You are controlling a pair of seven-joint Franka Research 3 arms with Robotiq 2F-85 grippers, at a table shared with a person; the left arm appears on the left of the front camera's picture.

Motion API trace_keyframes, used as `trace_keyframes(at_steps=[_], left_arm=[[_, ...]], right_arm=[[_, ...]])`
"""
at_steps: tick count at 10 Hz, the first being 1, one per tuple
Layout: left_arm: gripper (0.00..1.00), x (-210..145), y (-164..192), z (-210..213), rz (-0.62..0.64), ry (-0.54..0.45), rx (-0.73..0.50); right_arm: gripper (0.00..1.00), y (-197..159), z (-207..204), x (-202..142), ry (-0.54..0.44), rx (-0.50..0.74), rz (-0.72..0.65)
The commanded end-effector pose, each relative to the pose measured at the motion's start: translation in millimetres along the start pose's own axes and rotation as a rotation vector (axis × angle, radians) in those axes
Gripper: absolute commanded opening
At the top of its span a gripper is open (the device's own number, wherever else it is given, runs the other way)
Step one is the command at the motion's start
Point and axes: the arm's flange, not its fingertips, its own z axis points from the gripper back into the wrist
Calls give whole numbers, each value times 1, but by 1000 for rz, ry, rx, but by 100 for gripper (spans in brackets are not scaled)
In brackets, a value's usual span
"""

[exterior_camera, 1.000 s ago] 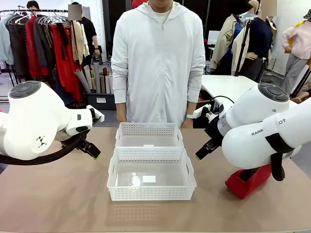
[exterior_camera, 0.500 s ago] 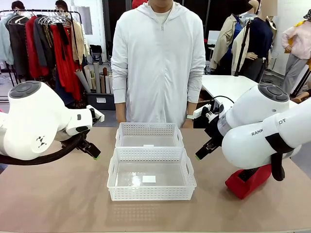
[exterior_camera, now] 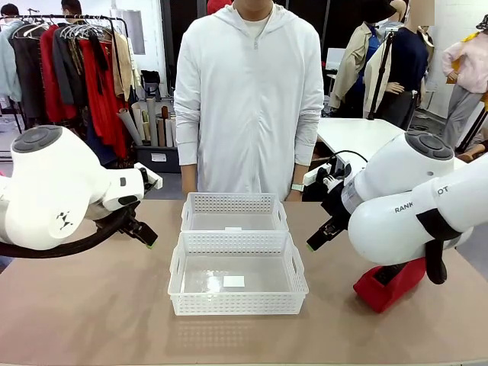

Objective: Distribute items into two baskets.
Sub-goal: Pick up the Pencil pouch that the person points to.

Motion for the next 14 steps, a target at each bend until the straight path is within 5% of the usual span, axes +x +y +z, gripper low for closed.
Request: trace_keyframes(at_steps=[1, 7, 11, 14], left_arm=[[100, 3, 17, 23, 48, -4, -29], [100, 23, 105, 75, 111, 40, -274], [100, -8, 163, 139, 147, 17, -435], [100, -47, 175, 187, 122, -95, -417]], right_arm=[[100, -17, 13, 5, 2, 34, -7], [100, -118, 65, 15, -35, 165, -142], [100, -179, 105, -18, -123, 221, -295], [100, -196, 143, -57, -205, 294, -331]])
